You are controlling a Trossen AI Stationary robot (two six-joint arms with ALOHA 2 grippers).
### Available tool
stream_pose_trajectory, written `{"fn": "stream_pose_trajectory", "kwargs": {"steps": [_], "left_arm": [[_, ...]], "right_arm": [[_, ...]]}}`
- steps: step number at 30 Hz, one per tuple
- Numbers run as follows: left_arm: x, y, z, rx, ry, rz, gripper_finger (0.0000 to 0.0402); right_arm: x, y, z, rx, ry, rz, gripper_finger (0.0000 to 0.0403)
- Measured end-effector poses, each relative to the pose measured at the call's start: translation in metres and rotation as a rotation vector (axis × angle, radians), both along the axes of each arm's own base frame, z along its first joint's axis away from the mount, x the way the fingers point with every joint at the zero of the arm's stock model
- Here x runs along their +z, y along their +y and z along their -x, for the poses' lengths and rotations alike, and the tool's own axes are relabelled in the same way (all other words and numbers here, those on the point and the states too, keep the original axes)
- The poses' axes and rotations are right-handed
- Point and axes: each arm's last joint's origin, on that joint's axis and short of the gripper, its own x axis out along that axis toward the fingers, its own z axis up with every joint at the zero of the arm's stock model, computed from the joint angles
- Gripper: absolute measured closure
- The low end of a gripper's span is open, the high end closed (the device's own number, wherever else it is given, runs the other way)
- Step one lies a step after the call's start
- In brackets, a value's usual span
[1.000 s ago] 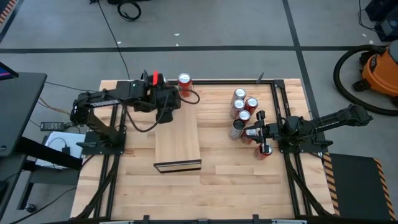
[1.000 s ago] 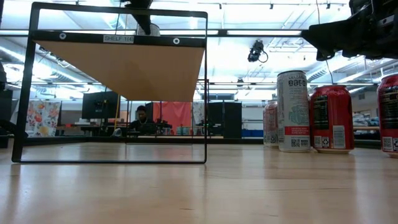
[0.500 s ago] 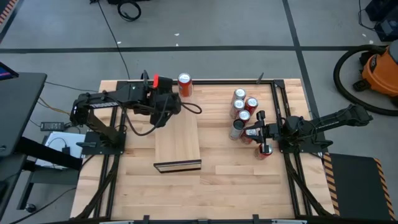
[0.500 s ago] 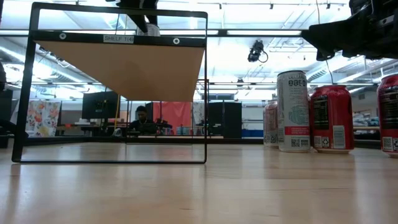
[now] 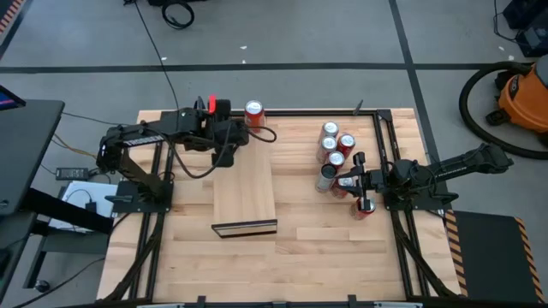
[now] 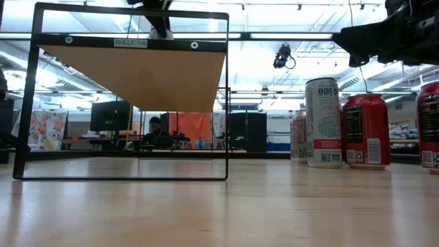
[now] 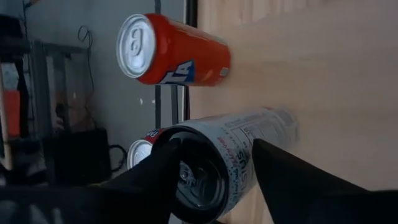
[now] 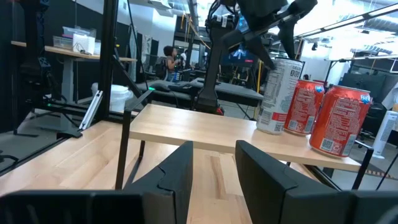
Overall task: Place canned beverage on shelf
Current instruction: Put the top white and black soda can on the shelf
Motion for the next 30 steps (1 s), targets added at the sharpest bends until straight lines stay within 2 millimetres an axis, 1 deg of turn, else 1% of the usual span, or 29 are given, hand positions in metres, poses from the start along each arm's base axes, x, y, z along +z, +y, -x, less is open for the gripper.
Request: {"fn": "stream_pose_trajectory", "kwargs": {"steps": [5, 13, 21, 26, 30], "left_arm": [[0.001, 0.001, -0.002, 0.091, -0.088, 0.008, 0.0225], [0.003, 0.003, -0.005, 0.252, -0.251, 0.054, 0.0241], [0.003, 0.009, -0.005, 0.347, -0.312, 0.063, 0.0259], [0.003, 0.01, -0.004, 0.373, -0.327, 0.041, 0.026], [0.003, 0.015, -0.004, 0.473, -0.402, 0.068, 0.026]], "right_arm": [[0.0, 0.0, 0.0, 0.0, 0.0, 0.0, 0.0273], [0.0, 0.0, 0.0, 0.0, 0.0, -0.001, 0.0273], [0.0, 0.0, 0.0, 0.0, 0.0, -0.001, 0.0273], [0.0, 0.0, 0.0, 0.0, 0.0, 0.0, 0.0273], [0.0, 0.0, 0.0, 0.0, 0.0, 0.0, 0.0273]]}}
